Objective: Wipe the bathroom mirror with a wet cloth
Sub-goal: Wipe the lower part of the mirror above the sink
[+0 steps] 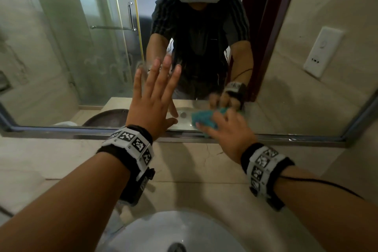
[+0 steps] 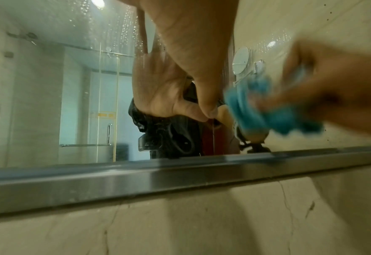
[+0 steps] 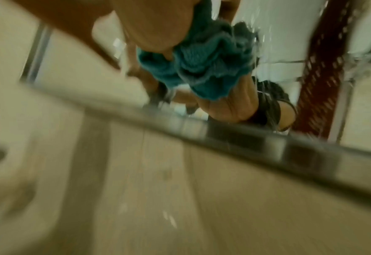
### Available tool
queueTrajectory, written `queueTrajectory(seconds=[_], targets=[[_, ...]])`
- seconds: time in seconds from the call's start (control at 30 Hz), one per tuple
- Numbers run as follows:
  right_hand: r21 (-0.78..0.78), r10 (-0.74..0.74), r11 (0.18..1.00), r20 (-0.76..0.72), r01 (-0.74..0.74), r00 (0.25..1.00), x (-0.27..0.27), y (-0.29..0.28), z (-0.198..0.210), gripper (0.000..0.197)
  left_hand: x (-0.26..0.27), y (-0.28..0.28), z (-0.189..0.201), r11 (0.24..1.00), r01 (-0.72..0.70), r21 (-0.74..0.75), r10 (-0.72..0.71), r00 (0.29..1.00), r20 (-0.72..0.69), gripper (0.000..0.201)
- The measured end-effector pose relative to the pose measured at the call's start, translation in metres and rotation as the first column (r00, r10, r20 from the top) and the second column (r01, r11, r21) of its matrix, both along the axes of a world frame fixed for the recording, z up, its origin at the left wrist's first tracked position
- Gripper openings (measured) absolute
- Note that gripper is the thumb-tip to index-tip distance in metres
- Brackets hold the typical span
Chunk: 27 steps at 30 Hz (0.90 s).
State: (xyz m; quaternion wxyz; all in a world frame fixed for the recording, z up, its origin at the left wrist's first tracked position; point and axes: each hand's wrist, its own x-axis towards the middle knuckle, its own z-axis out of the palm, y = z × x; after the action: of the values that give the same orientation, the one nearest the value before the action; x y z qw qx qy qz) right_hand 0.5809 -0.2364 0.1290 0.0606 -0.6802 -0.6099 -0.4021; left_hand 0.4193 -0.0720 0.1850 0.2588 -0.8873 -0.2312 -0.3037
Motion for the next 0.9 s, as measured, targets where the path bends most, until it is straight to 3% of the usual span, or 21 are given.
queueTrajectory(seconds=[0.07, 0.13, 0.27, 0.33, 0.37, 0.43, 0.5, 0.6, 0.67, 0.73, 0.8, 0.83, 0.9], targets=[[-0.102, 0.015, 0.995, 0.056, -0.01, 0.998, 0.006, -0.014, -0.019, 0.066, -0.004, -0.003, -0.006, 1.0, -0.01, -0.001, 0.01, 0.999, -0.054, 0.131], [-0.113, 0.02, 0.994, 0.052, -0.014, 0.998, 0.012, -0.013, -0.005, 0.069, -0.002, -0.013, -0.011, 1.0, -0.006, 0.021, 0.008, 0.994, -0.109, 0.131], [0.221, -0.046, 0.974, -0.063, 0.059, 0.997, 0.009, 0.001, 0.075, 0.068, 0.022, -0.029, -0.012, 0.998, 0.045, -0.035, -0.046, 0.999, -0.026, 0.129], [0.383, -0.037, 0.919, -0.147, 0.091, 0.988, 0.006, 0.005, 0.088, 0.055, 0.033, -0.032, -0.012, 0.997, 0.039, -0.072, -0.038, 0.999, 0.016, 0.133], [0.375, -0.038, 0.921, -0.197, 0.111, 0.98, 0.005, 0.007, 0.083, 0.048, 0.036, -0.033, -0.013, 0.996, 0.024, -0.084, -0.022, 0.999, 0.025, 0.136], [0.124, -0.031, 0.99, -0.276, 0.067, 0.961, 0.007, 0.002, 0.052, 0.042, 0.039, -0.033, -0.016, 0.996, -0.01, -0.092, 0.012, 1.0, 0.022, 0.141], [-0.182, -0.075, 0.983, -0.204, 0.037, 0.976, 0.005, -0.014, 0.022, 0.058, 0.04, -0.032, -0.018, 0.997, -0.015, -0.081, 0.018, 0.999, 0.037, 0.138], [-0.222, -0.026, 0.975, -0.192, -0.018, 0.981, 0.018, -0.029, 0.01, 0.071, 0.039, -0.03, -0.019, 0.997, -0.017, -0.078, 0.02, 0.999, 0.048, 0.132], [-0.153, -0.011, 0.988, -0.146, -0.012, 0.989, 0.021, -0.027, 0.025, 0.07, 0.039, -0.031, -0.018, 0.996, -0.038, -0.075, 0.04, 0.999, 0.032, 0.133], [0.094, -0.012, 0.995, -0.17, 0.028, 0.985, 0.022, -0.021, 0.053, 0.065, 0.04, -0.032, -0.018, 0.994, -0.06, -0.087, 0.061, 0.998, 0.011, 0.136], [0.322, 0.015, 0.946, -0.177, 0.043, 0.984, 0.024, -0.012, 0.077, 0.061, 0.042, -0.031, -0.018, 0.993, -0.068, -0.099, 0.068, 0.998, -0.007, 0.138], [0.364, -0.016, 0.929, -0.143, 0.068, 0.99, 0.024, -0.008, 0.079, 0.058, 0.042, -0.03, -0.019, 0.993, -0.067, -0.101, 0.066, 0.998, -0.009, 0.138], [0.268, -0.035, 0.959, -0.2, 0.089, 0.979, 0.023, -0.004, 0.063, 0.042, 0.042, -0.029, -0.022, 0.993, -0.056, -0.106, 0.057, 0.998, -0.001, 0.135]])
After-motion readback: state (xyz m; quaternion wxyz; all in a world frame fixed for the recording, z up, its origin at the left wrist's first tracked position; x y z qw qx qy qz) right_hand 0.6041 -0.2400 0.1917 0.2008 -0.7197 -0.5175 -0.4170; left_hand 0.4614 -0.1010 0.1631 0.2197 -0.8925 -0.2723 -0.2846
